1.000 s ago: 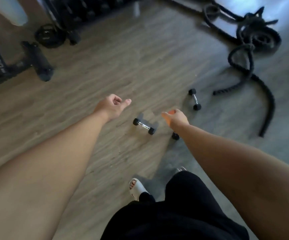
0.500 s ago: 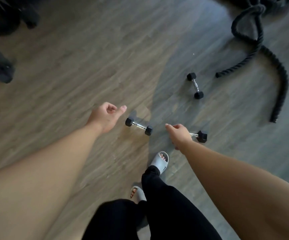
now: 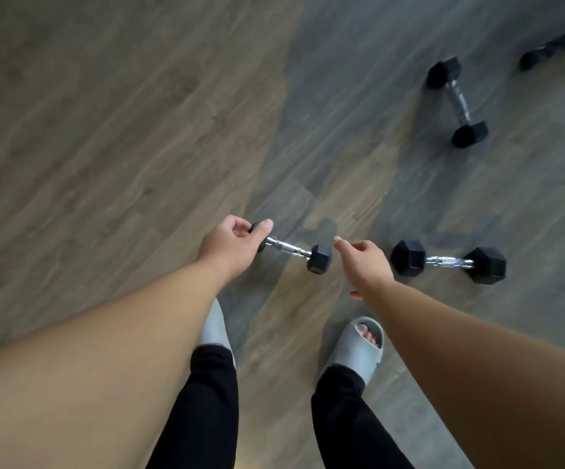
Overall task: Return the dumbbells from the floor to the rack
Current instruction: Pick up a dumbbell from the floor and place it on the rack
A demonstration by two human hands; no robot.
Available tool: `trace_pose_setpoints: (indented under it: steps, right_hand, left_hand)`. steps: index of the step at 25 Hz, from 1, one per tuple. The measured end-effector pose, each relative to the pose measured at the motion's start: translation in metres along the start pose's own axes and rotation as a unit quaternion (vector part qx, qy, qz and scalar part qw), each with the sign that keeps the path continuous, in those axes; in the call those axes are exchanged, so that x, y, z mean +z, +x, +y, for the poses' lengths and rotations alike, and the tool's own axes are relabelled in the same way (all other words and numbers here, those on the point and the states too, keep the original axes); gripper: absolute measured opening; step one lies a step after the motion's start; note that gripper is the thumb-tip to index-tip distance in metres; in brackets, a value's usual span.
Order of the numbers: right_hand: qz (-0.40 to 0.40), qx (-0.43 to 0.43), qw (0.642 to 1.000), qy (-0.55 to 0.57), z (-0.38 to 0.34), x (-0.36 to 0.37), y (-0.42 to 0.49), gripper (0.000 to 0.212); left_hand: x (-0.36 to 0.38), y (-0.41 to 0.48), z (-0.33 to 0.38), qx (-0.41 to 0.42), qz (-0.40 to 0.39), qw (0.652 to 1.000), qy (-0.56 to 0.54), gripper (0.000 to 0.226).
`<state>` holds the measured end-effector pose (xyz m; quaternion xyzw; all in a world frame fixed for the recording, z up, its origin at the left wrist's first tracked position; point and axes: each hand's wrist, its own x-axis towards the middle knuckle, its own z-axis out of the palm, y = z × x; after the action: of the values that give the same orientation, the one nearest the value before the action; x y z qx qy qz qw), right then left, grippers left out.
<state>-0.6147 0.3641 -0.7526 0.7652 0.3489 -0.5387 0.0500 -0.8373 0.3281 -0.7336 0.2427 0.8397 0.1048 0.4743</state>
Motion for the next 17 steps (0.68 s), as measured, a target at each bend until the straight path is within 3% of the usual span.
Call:
trace_pose_setpoints:
  steps: [6,9,11,14,17]
  right_hand:
    - [0.037,0.066,0.996,0.040,0.045,0.082,0.135,0.066]
    - [0.024,0.112,0.989,0.092,0.065,0.114,0.174,0.073]
    - [0.043,0.124,0.982,0.139,0.076,0.134,0.191,0.072]
    - [0.095,0.109,0.975,0.171,0.081,0.145,0.199,0.049]
    - [0.108,0.115,0.972,0.174,0.065,0.139,0.181,0.036]
  left_hand:
    - [0.077,0.142,-0.071,-0.051,-0.015,0.999,0.012,0.101]
    - [0.105,0.185,-0.100,-0.069,-0.026,0.997,-0.004,0.114]
    - [0.121,0.205,-0.113,-0.054,-0.031,0.998,0.001,0.102]
    - [0.129,0.219,-0.121,-0.032,-0.014,0.999,0.003,0.071]
    - [0.113,0.209,-0.112,-0.029,-0.002,1.000,-0.009,0.055]
